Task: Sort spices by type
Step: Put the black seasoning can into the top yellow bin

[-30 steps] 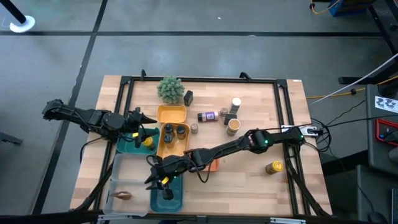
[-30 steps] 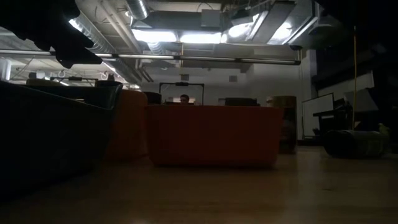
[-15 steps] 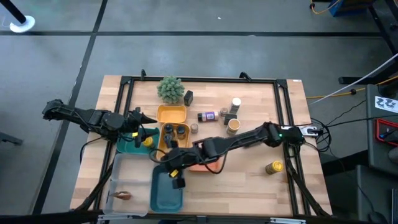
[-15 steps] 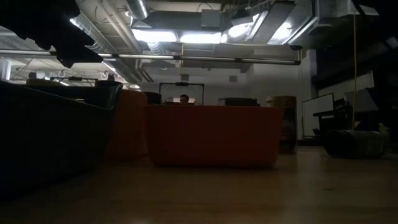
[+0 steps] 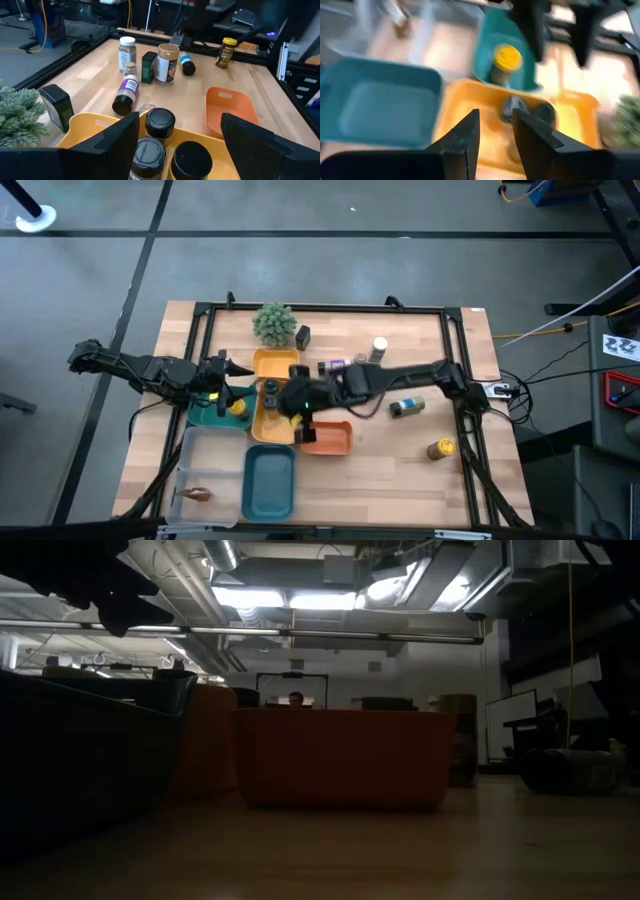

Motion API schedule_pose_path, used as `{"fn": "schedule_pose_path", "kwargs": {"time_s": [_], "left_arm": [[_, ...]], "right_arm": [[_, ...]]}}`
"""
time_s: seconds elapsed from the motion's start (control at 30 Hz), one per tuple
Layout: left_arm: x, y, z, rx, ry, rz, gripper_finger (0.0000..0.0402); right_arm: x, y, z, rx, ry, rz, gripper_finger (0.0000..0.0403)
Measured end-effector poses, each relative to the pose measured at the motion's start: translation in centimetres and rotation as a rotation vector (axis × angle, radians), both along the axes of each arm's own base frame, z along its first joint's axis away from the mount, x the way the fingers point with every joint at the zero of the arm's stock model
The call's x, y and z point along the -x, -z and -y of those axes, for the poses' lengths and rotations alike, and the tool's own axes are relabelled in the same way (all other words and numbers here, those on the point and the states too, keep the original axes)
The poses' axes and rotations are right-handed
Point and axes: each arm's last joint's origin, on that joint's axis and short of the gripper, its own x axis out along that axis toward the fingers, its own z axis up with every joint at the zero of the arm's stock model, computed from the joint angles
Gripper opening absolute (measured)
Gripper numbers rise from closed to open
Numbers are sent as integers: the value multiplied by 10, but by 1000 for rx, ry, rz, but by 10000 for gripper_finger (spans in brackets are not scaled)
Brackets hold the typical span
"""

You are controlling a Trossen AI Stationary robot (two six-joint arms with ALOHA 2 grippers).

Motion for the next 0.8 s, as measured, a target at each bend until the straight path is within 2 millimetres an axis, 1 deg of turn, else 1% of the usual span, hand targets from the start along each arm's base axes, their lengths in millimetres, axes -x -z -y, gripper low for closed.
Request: {"fn": "schedule_pose_path", "kwargs": {"time_s": [0.27,0.43,0.6,0.8], "left_arm": [[-2,1,-6,-36,-48,-19,263],[-2,2,-11,-56,-86,-29,263],[-2,2,-15,-74,-110,-34,263],[-2,2,-17,-67,-132,-34,263]], "right_arm": [[-3,4,83,5,167,-59,115],[0,4,127,2,260,-58,115],[4,4,157,0,326,-59,115],[8,4,181,52,323,-68,116]]}}
